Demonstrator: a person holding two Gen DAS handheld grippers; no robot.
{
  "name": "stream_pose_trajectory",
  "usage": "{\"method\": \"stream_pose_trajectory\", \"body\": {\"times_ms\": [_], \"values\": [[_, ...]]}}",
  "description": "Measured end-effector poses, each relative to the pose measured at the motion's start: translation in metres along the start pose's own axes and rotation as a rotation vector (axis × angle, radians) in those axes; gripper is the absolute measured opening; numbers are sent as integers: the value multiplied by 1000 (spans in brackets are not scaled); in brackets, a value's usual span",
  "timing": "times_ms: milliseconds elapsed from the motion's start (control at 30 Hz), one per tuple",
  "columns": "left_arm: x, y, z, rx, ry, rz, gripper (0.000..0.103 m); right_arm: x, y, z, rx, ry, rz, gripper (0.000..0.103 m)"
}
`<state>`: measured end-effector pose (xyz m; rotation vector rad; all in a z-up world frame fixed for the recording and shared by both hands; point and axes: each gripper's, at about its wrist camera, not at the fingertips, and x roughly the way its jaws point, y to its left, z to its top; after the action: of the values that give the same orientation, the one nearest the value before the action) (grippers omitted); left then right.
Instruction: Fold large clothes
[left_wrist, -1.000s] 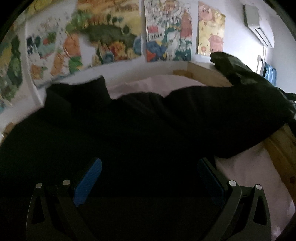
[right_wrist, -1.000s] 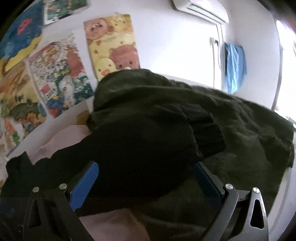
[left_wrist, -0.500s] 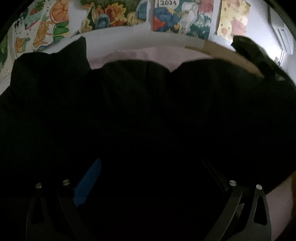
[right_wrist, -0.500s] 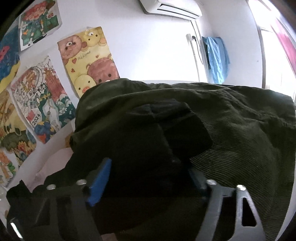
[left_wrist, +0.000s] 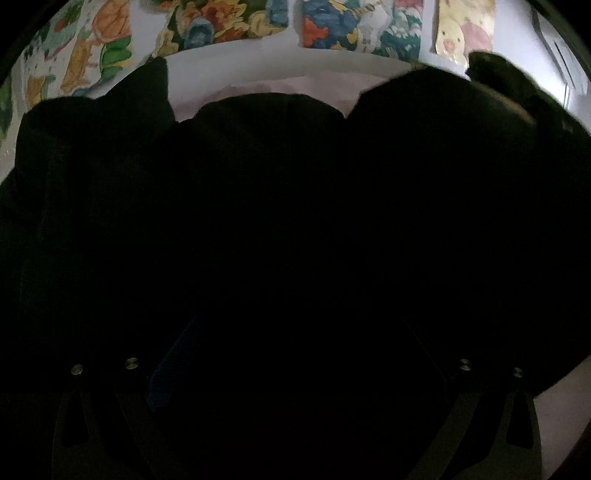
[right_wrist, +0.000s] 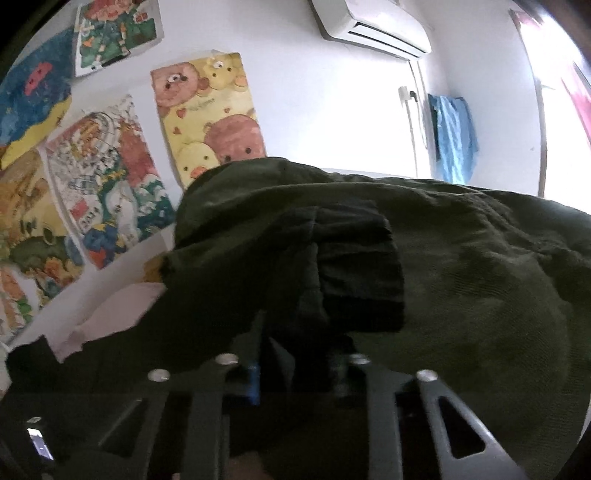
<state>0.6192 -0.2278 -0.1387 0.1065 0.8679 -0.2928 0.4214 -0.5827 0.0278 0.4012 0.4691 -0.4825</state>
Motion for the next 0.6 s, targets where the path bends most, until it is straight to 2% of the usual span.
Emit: {"method": "stream_pose_trajectory", "body": {"times_ms": [133, 267, 333, 433, 600], "values": [[-25, 26, 2, -71, 9, -77, 102, -23, 19, 4, -16, -62, 94, 13], [-63, 54, 0, -119, 6, -119, 101, -54, 65, 6, -104, -121, 205, 13], [-80, 62, 7, -132, -3, -128, 101, -68, 96, 3, -161, -129, 282, 13], [-117, 89, -3, -146, -31, -139, 101, -86, 142, -6, -253, -133, 381, 13], [-166, 141, -14, -189, -86, -141, 101, -108, 213, -33, -381, -105, 491, 13]]}}
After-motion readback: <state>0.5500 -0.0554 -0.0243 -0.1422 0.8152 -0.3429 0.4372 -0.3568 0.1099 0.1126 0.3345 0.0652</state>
